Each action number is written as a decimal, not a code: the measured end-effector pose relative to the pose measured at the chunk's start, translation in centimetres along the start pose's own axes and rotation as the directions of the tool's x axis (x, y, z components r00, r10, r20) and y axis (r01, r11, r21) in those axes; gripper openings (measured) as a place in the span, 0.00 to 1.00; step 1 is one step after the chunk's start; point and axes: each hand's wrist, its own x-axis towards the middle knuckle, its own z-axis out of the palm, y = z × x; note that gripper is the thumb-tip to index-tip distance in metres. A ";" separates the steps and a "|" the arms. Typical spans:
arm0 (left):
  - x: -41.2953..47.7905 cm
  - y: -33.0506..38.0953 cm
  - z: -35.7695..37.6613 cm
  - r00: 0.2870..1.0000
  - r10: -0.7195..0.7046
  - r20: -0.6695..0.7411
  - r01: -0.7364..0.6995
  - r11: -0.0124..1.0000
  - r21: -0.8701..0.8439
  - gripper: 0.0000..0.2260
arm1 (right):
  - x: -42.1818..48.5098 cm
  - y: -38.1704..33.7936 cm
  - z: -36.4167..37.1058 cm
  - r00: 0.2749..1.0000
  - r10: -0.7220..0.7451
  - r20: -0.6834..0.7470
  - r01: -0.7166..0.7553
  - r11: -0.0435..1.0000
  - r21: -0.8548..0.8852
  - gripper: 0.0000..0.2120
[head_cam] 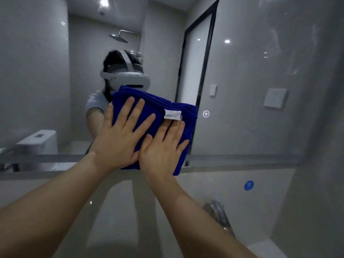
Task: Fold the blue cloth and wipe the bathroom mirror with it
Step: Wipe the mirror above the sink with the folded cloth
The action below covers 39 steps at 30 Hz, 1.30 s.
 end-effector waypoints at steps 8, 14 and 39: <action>-1.6 0.5 0.3 0.996 -0.091 -0.013 0.091 0.996 0.014 0.28 | -0.7 0.9 0.9 0.992 -0.126 -0.027 0.126 0.992 -0.016 0.30; -5.1 1.7 0.7 0.976 -0.217 0.028 0.217 0.976 0.001 0.27 | -2.8 1.3 1.5 0.971 -0.240 0.003 0.240 0.970 -0.029 0.30; 9.4 -2.5 -2.6 0.862 -0.503 -0.069 0.506 0.860 0.058 0.35 | 13.9 -3.6 -7.6 0.821 -0.525 0.225 0.484 0.848 0.214 0.29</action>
